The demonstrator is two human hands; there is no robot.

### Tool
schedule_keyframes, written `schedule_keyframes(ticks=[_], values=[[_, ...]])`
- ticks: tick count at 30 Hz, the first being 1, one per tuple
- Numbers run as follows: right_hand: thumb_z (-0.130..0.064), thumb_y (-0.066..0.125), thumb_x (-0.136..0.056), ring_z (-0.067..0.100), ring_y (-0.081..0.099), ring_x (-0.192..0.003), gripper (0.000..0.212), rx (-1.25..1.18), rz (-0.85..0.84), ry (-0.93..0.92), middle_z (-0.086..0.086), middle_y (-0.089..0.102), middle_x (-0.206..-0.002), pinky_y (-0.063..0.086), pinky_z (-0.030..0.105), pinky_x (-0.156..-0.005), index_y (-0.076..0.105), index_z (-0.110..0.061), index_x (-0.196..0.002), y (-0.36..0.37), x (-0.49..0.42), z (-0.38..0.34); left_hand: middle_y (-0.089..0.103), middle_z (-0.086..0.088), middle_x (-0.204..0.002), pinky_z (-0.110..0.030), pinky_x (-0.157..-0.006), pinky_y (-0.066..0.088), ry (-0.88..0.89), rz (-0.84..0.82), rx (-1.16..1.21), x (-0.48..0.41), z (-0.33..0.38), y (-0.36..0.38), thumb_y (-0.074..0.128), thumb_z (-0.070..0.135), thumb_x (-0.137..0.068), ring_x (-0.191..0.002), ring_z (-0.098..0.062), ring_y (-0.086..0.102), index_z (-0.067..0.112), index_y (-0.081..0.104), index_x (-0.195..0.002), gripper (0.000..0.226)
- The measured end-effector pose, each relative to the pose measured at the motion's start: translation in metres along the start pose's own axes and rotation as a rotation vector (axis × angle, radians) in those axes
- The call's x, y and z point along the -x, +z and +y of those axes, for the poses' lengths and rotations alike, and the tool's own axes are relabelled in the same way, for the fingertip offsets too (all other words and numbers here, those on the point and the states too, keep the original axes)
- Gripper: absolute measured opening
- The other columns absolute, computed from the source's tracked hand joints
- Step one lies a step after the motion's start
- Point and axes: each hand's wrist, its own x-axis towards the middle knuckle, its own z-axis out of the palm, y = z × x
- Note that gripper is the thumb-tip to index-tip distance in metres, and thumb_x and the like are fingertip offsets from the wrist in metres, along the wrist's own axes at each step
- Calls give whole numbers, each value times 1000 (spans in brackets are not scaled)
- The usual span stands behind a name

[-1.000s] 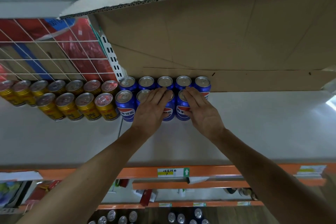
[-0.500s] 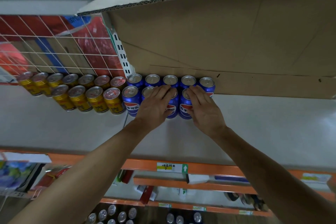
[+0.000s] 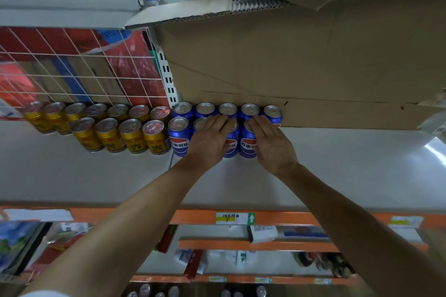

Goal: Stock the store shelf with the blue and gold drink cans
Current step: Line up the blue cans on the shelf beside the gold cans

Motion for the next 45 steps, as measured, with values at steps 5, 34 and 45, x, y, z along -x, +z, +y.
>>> schedule_keyframes(ticks=[5, 34, 45], values=[[-9, 82, -71, 32, 41, -142, 91, 17, 42, -3, 15, 43, -153, 35, 46, -116, 38, -5, -151, -17, 22, -17, 38, -10, -159, -44, -124, 23, 37, 83, 15, 33, 4, -18, 75, 20, -85, -148, -29, 33, 13, 36, -155, 80], [-10, 76, -73, 33, 61, -118, 62, -295, -413, 363, 12, 61, -131, 53, 40, -97, 57, -5, -132, 209, 462, -55, 50, -14, -149, -46, -111, 41, -38, -563, 169, 404, 171, 239, 47, 30, -95, -136, -32, 49, 8, 45, -149, 58], [-20, 72, -82, 35, 54, -123, 70, -354, -591, 345, 12, 49, -145, 50, 42, -93, 45, -8, -145, 429, 558, -41, 49, -16, -150, -41, -112, 39, -296, -674, 171, 524, 184, 446, 68, 24, -86, -136, -31, 48, 5, 46, -146, 67]])
